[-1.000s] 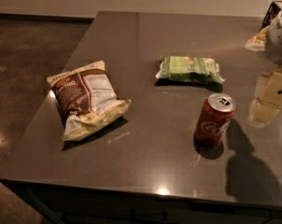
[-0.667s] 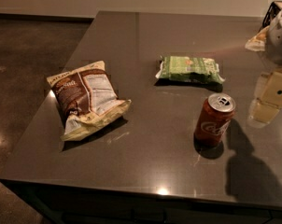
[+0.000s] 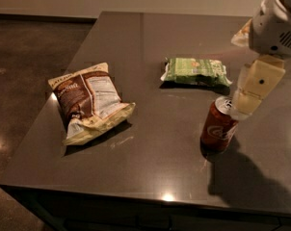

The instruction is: Move brown chip bag near green jalapeno chip bag

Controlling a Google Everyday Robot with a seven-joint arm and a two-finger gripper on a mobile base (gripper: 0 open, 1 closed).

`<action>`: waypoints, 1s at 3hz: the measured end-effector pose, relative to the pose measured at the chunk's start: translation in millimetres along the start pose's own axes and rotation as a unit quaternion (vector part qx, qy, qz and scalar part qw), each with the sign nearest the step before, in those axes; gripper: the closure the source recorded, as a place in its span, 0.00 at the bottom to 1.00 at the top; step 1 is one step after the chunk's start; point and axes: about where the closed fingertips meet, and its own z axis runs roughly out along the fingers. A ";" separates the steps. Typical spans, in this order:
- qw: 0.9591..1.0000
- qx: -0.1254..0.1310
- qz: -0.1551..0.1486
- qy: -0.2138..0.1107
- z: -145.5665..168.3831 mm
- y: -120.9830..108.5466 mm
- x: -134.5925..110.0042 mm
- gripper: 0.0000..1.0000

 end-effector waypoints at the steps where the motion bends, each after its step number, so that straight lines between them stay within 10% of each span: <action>1: 1.000 -0.010 0.010 -0.013 5.0 3.1 -42.3 0.00; 3: 0.999 -0.021 0.039 -0.021 37.0 26.9 -127.8 0.00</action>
Offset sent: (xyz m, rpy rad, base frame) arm 0.0126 0.1457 -0.0025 0.0811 0.0953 -0.0714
